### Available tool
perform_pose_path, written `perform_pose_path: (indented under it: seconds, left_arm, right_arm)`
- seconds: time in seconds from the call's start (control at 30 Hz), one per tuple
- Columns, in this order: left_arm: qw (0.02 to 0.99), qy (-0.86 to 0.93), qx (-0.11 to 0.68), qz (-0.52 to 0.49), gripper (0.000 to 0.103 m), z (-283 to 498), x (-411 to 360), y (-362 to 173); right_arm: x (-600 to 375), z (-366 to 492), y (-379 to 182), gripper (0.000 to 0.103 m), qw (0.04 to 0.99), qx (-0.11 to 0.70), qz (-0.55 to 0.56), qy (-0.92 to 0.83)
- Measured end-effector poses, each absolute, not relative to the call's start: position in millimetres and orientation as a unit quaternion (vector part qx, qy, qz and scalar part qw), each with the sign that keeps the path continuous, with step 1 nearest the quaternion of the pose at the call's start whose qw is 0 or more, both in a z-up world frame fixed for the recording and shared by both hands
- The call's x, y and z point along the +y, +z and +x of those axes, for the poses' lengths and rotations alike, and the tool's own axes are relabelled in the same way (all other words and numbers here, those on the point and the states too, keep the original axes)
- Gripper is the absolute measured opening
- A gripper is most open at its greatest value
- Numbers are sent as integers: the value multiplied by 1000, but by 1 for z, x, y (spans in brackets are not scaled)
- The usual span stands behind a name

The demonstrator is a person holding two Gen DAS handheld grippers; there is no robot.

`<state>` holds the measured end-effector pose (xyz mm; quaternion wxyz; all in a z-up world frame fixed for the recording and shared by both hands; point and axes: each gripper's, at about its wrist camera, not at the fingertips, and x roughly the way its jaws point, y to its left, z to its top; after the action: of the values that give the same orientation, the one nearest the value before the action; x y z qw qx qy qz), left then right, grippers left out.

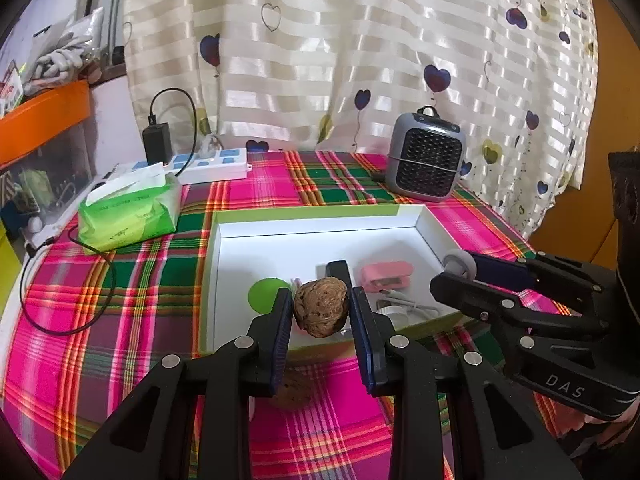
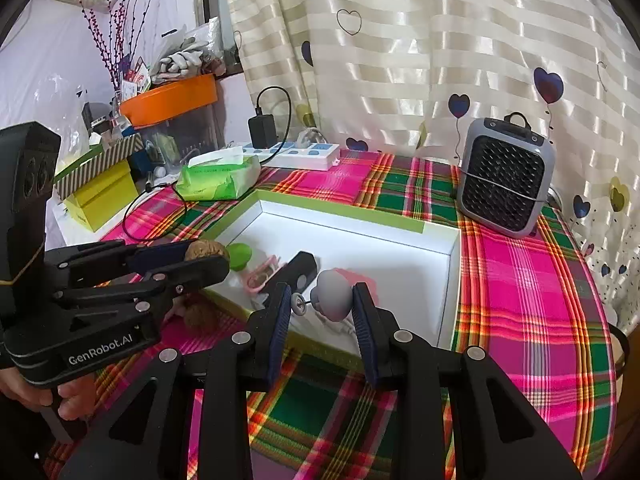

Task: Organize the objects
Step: 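Carry the walnut and white egg-shaped item over the box with both tools, then lower the walnut and white item into the box and open both tools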

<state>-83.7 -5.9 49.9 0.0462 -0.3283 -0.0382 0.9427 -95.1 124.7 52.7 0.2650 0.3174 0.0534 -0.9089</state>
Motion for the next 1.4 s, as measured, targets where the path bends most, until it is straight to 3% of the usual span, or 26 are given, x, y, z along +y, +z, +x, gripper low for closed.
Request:
perform_pose_path:
  seconds: [1.4]
  left_arm:
    - [22, 936, -44, -347, 27, -122, -30, 30]
  right_arm:
    - [112, -135, 24, 33, 267, 56, 354, -895]
